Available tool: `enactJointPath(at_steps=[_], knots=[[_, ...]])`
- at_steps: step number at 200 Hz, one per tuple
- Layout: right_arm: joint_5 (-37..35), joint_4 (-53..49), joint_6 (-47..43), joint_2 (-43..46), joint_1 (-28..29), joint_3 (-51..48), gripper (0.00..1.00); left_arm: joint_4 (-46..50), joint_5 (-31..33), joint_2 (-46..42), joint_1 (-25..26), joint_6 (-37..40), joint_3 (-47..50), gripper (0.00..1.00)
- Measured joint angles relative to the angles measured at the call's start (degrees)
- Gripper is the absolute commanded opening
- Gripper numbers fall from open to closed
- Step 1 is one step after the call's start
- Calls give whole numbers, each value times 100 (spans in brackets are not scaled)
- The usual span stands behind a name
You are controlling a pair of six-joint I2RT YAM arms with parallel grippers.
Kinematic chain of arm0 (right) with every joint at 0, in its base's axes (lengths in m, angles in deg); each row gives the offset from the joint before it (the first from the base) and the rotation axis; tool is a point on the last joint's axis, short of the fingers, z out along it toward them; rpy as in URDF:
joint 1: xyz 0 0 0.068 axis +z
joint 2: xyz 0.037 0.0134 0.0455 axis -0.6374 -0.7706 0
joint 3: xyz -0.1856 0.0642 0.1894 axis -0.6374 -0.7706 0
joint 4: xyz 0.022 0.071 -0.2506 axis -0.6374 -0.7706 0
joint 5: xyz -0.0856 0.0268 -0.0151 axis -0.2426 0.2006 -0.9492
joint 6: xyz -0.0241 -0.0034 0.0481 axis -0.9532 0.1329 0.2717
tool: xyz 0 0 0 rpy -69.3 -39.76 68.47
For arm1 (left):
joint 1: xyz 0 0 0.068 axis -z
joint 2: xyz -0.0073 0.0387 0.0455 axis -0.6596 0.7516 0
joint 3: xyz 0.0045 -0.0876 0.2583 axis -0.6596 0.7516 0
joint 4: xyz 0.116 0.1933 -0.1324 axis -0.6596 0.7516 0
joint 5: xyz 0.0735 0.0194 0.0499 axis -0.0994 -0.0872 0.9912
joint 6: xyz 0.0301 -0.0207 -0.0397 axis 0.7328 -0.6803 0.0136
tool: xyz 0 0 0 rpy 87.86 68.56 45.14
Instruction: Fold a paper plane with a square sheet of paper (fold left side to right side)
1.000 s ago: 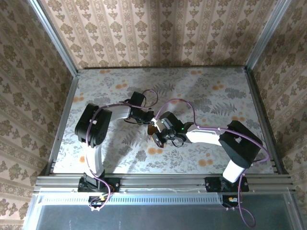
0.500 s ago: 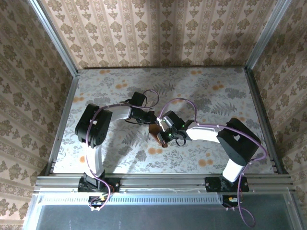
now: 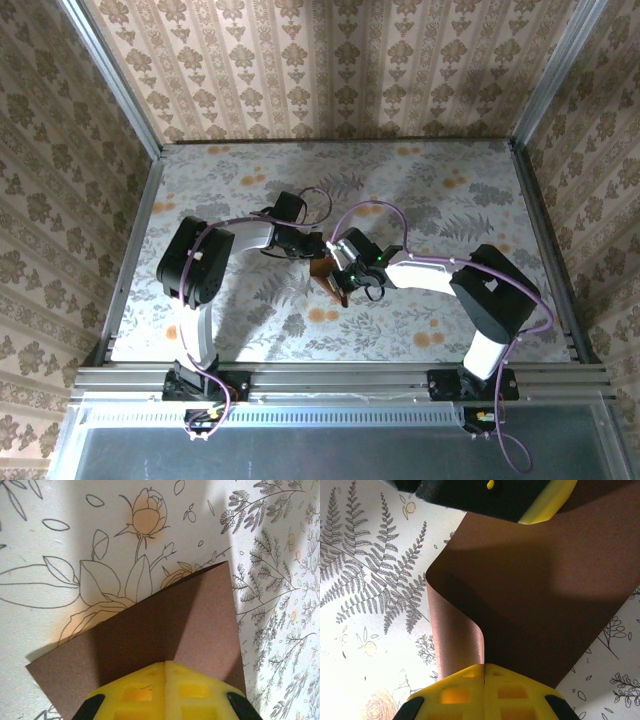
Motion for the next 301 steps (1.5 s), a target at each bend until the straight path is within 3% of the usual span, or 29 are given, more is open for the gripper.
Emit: enactJointPath(at_steps=[301], knots=[[-382,-378,-61,-304,-26,332,0,0,138,-24,50,0,-2,0]])
